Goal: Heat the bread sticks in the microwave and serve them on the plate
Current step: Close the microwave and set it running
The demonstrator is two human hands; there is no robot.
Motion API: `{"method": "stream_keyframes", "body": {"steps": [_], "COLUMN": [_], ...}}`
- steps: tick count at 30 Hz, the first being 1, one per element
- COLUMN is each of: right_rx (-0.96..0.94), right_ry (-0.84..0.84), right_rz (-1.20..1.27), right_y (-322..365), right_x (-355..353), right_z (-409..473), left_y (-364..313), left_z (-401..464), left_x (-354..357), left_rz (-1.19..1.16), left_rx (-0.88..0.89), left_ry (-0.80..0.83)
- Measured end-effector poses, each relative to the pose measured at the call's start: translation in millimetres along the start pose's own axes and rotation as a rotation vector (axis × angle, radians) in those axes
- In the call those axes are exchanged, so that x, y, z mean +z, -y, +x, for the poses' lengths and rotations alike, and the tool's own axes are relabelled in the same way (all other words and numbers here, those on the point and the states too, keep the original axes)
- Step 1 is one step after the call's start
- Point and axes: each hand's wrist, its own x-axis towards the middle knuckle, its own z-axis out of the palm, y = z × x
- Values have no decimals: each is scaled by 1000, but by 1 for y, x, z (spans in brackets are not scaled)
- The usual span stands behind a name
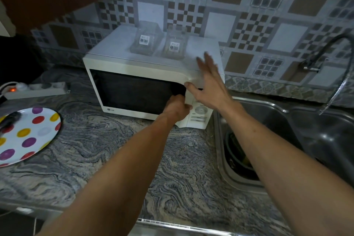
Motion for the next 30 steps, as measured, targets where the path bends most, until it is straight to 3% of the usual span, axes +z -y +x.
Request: {"method": "stream_keyframes", "body": {"steps": [4, 6, 8, 14, 30], "right_rx": [325, 515, 646, 617, 780], "right_ry": [-284, -256, -124, 109, -48], "right_rz": [262, 331, 326, 241, 367], "right_y": [-24, -39, -50, -59, -63], "right_x": [12, 24, 34, 67, 66], "right_z": [-46, -62, -73, -67, -62], "left_y": [0, -1, -1, 7, 1], "left_z": [4, 3, 2, 9, 8], "left_x": [1, 1, 1, 2, 3], "left_rz": [-27, -18, -20, -5, -10], "left_rx": [-27, -26, -26, -49, -40], "left_ry": [7, 3, 4, 9, 22]}}
